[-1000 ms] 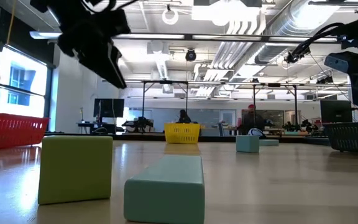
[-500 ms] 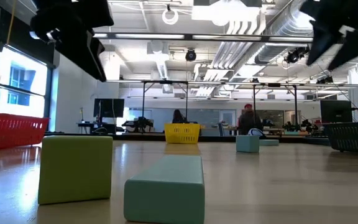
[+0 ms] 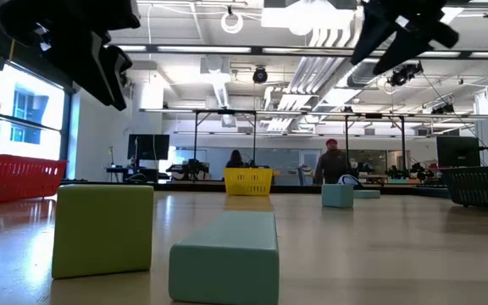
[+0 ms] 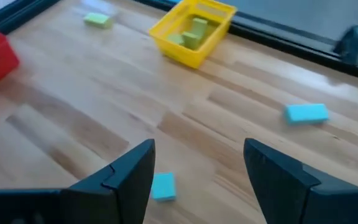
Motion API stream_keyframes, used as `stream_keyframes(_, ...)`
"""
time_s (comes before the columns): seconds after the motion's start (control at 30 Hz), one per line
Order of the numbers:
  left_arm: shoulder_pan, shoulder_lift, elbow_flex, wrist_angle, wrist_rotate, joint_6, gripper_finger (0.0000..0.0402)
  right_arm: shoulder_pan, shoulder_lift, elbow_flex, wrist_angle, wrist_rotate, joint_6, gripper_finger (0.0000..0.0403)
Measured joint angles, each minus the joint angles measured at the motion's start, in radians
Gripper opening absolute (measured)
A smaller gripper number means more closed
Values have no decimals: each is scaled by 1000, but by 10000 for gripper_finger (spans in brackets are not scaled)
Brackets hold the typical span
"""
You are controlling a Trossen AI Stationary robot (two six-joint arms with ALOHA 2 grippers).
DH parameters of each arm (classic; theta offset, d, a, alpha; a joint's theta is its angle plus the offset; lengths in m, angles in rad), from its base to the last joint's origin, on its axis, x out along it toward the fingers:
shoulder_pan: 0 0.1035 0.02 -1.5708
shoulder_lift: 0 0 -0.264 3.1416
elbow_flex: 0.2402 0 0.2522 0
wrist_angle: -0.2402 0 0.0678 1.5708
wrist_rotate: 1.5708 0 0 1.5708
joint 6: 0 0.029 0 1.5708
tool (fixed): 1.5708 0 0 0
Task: Sort & place blocks by color
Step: Put the blue block into the red bin
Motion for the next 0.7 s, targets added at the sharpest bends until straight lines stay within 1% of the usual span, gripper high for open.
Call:
stream_keyframes(0.17, -5, 0, 0, 1, 0, 0, 165, -64, 6, 0, 112, -76, -153, 232)
stream_keyframes(0.3, -5, 0, 0, 1, 0, 0, 165, -96, 10, 0, 124, -90, -184, 232)
stream_keyframes(0.4, -5, 1, 0, 2, 0, 0, 165, -112, 11, 0, 149, -134, -237, 232)
stream_keyframes(0.6, -5, 1, 0, 3, 0, -6, 165, -115, 11, 0, 365, -253, -436, 232)
stream_keyframes(0.7, -5, 1, 0, 3, 0, -29, 165, -114, 11, 0, 451, -288, -491, 232)
